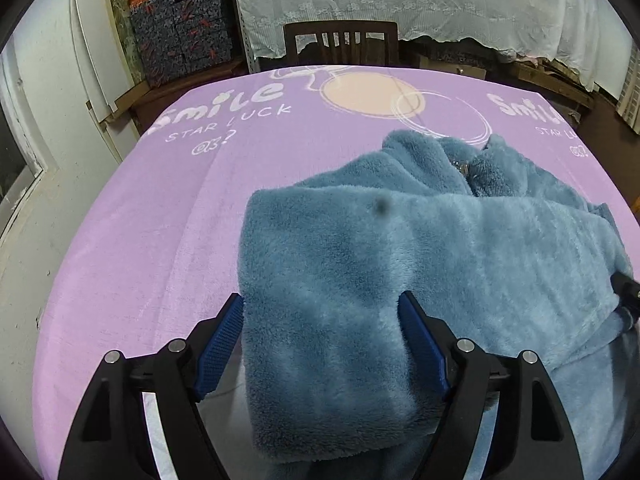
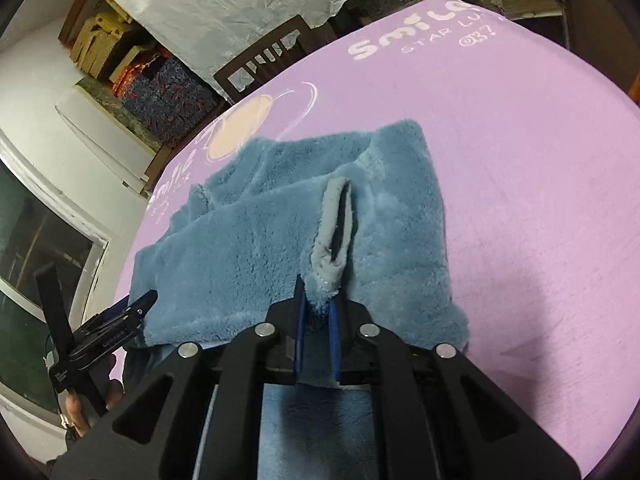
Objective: Fold large clothes
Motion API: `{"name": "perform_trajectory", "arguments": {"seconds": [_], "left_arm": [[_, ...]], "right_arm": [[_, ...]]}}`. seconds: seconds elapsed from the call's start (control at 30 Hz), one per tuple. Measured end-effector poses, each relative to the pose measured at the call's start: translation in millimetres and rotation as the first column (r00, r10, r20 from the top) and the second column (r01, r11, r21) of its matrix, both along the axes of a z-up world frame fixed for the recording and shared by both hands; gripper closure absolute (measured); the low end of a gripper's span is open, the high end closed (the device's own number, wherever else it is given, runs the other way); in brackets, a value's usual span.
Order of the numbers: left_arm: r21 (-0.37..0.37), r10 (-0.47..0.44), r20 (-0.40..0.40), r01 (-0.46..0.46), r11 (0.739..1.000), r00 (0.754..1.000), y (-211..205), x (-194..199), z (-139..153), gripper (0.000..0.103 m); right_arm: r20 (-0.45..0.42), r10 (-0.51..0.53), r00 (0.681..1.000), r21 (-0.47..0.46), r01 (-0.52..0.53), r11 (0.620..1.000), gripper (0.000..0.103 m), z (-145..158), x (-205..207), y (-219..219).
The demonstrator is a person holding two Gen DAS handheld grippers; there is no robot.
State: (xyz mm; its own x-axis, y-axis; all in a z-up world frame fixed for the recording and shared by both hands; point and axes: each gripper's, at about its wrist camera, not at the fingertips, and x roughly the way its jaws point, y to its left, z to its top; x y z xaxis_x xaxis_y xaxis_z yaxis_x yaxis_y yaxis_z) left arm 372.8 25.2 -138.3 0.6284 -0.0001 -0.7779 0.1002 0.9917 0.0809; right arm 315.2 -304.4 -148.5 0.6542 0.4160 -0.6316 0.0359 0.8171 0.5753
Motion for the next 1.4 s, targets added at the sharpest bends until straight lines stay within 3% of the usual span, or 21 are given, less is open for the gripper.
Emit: {"name": "perform_trajectory", "arguments": {"seconds": [0.13, 0.27, 0.43, 0.57, 0.6, 0.63, 0.73, 0.93, 1.03, 1.17, 1.3, 1.4], "left_arm": [[0.016, -0.001, 0.055, 0.000, 1.000, 0.998, 2, -9, 16, 0.024], [-0.034, -0.025, 0.117, 0.029, 0.999, 0.993, -9, -14, 42, 0.024], [-0.042, -0.115, 0.103, 0.120, 0.992, 0.988, -52, 2, 39, 0.024], [-0.034, -0.090, 0.018, 0.091, 0.995, 0.996, -57, 25, 7, 0.024], [-0.040, -0.083, 0.001, 0.083, 0.996, 0.997, -53, 29, 0, 0.022], [-0.085, -0.090, -0.011, 0.089, 0.992, 0.996, -46, 33, -3, 0.022], [-0.109, -0.096, -0.010, 0.094, 0.990, 0.995, -39, 33, -1, 0.022], [-0.092, -0.049, 0.049, 0.053, 0.994, 0.998, -20, 18, 15, 0.022], [-0.087, -0.002, 0.089, 0.010, 0.996, 0.996, -1, 7, 29, 0.022], [-0.115, 0.005, 0.057, 0.001, 0.993, 0.998, 16, -10, 26, 0.022], [-0.056, -0.010, -0.017, 0.009, 0.998, 1.000, 10, -11, 2, 0.022], [-0.066, -0.011, -0.023, 0.010, 0.998, 1.000, 12, -10, 0, 0.019]], "right_arm": [[0.078, -0.060, 0.995, -0.061, 0.065, 0.996, 0.085, 21, -14, -6], [0.146, -0.057, 0.988, -0.084, 0.069, 0.994, 0.085, 44, -8, -1], [0.134, 0.057, 0.989, -0.039, -0.052, 0.998, 0.085, 48, 27, 34], [0.055, 0.076, 0.996, -0.018, -0.075, 0.997, 0.086, 21, 48, 42], [0.024, 0.064, 0.998, -0.023, -0.064, 0.998, 0.089, 12, 51, 38], [0.007, 0.057, 0.998, -0.009, -0.057, 0.998, 0.102, 6, 54, 33], [-0.024, 0.030, 0.999, 0.120, -0.027, 0.992, 0.103, -9, 55, 5], [0.000, -0.055, 0.998, 0.063, 0.055, 0.996, 0.103, 4, 37, -14], [0.077, -0.052, 0.996, 0.009, 0.052, 0.999, 0.097, 24, 19, -13], [0.091, 0.021, 0.996, -0.012, -0.020, 1.000, 0.097, 26, 5, 3], [0.006, 0.072, 0.997, -0.079, -0.072, 0.994, 0.097, 6, 11, 21], [-0.011, 0.080, 0.997, -0.048, -0.081, 0.996, 0.100, -2, 13, 17]]}}
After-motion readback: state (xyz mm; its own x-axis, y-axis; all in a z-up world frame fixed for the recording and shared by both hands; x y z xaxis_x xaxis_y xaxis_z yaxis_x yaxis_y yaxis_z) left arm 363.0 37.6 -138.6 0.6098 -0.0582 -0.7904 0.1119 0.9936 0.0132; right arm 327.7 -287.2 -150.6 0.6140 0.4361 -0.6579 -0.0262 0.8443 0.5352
